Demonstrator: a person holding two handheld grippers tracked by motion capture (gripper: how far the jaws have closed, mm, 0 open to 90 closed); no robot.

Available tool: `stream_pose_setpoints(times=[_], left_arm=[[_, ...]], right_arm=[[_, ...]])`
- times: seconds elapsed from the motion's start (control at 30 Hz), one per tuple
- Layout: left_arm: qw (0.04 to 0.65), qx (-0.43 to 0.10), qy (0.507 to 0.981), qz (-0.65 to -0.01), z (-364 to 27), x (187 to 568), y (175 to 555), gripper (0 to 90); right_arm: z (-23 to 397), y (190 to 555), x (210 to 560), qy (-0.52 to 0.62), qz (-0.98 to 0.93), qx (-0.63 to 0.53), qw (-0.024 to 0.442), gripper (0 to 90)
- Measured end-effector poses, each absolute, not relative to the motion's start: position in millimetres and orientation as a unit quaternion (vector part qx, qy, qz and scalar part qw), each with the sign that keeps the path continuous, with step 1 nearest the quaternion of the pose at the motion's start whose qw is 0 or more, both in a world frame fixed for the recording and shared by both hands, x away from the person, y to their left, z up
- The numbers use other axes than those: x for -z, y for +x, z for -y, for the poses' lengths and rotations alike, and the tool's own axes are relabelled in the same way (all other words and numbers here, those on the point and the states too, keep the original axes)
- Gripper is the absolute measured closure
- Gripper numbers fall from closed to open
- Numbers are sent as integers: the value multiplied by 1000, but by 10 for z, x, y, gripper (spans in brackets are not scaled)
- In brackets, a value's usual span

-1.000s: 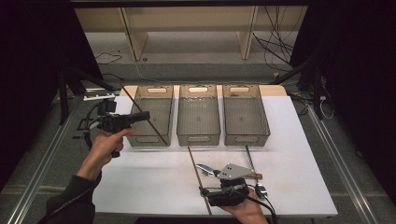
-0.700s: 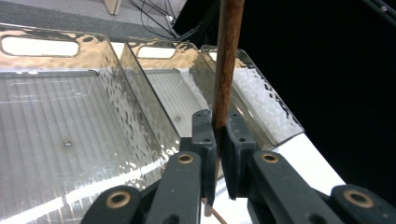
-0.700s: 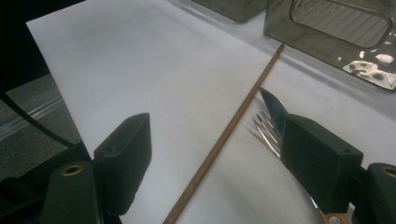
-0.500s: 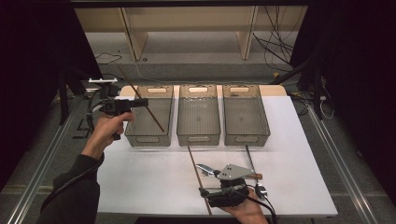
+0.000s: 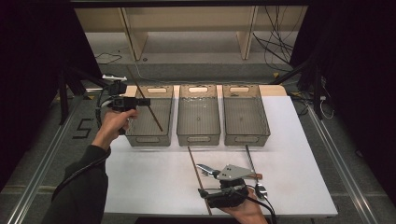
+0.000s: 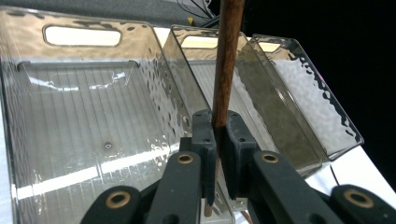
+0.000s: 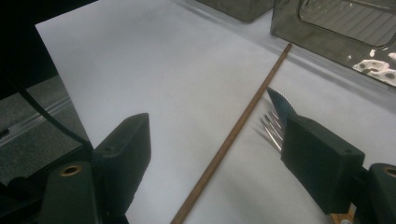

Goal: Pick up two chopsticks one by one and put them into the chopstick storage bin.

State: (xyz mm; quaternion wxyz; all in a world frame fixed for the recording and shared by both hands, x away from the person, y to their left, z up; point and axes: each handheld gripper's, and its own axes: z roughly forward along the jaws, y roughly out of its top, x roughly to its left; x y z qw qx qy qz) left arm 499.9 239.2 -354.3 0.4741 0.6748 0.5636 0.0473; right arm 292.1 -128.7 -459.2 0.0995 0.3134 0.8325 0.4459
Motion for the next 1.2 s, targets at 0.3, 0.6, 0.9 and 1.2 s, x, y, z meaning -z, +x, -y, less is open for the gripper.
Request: stream_pose_setpoints(times=[0.3, 0.6, 0.9, 1.2], left_arm=[[440, -29, 688, -576, -2317, 3797, 5114, 842], [424, -17, 695, -581, -2256, 3888, 5172, 842], [416, -6, 700, -580, -2179, 3959, 5191, 840], [401, -2, 709, -580, -2114, 4040, 5200, 832]], right_arm=[[1300, 2922, 4589, 311, -832, -448, 102, 244], [1294, 2914, 4587, 311, -832, -449, 101, 243], [1289, 2914, 4595, 309, -834, -446, 100, 244], [1288, 2920, 4601, 309, -834, -446, 99, 245]])
